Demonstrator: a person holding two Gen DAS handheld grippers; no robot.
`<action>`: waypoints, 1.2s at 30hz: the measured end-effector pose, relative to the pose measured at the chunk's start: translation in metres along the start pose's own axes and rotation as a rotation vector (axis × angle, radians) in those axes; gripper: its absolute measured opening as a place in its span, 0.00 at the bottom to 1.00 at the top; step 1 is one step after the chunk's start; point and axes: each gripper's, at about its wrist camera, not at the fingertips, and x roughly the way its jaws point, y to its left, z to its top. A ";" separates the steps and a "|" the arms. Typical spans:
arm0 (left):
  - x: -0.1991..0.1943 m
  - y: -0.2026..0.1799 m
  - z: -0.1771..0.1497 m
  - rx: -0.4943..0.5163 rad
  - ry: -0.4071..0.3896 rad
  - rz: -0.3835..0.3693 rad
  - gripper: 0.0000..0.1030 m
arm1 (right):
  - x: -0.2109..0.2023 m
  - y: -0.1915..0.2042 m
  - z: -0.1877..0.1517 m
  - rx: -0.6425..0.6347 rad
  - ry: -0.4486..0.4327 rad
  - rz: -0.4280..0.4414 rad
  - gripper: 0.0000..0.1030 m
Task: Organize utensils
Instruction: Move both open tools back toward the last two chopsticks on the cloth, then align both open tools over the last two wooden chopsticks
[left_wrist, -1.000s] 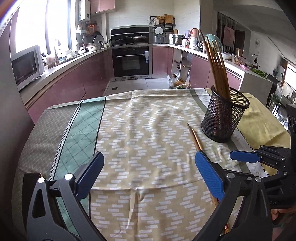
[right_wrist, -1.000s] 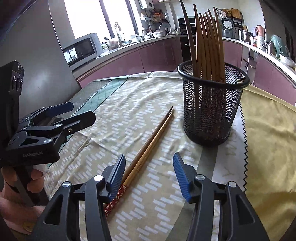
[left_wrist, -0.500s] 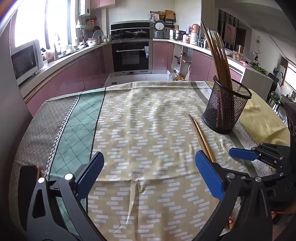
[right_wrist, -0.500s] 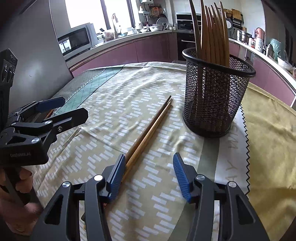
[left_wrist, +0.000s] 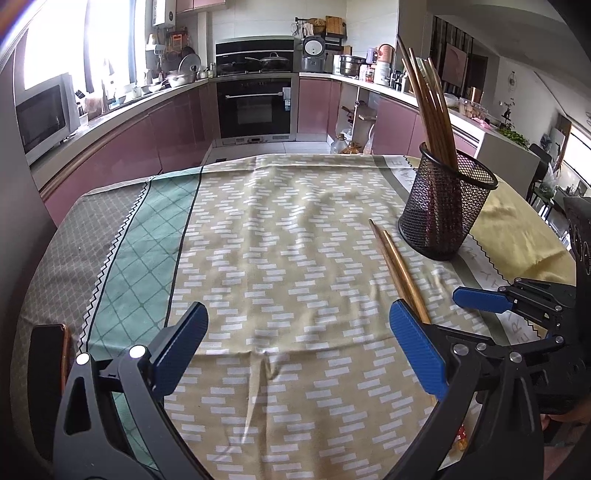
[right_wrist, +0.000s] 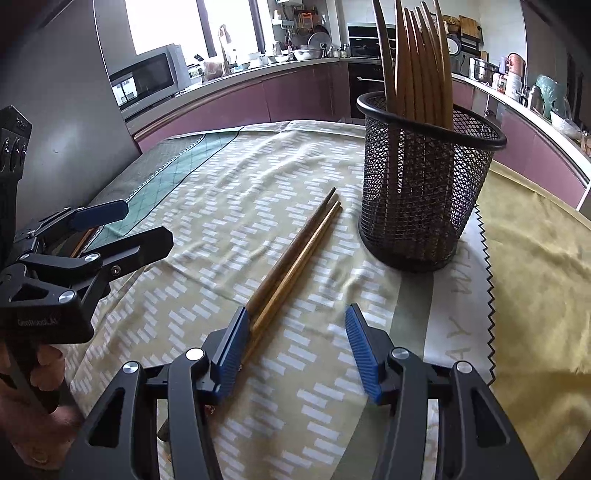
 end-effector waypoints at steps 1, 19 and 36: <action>0.001 -0.001 0.000 0.002 0.003 -0.004 0.94 | 0.000 -0.001 0.000 0.000 0.002 -0.001 0.50; 0.016 -0.024 -0.002 0.062 0.050 -0.071 0.81 | -0.005 -0.016 -0.003 0.049 0.007 0.023 0.44; 0.028 -0.043 -0.002 0.114 0.087 -0.093 0.74 | -0.009 -0.023 -0.004 0.059 0.003 0.040 0.42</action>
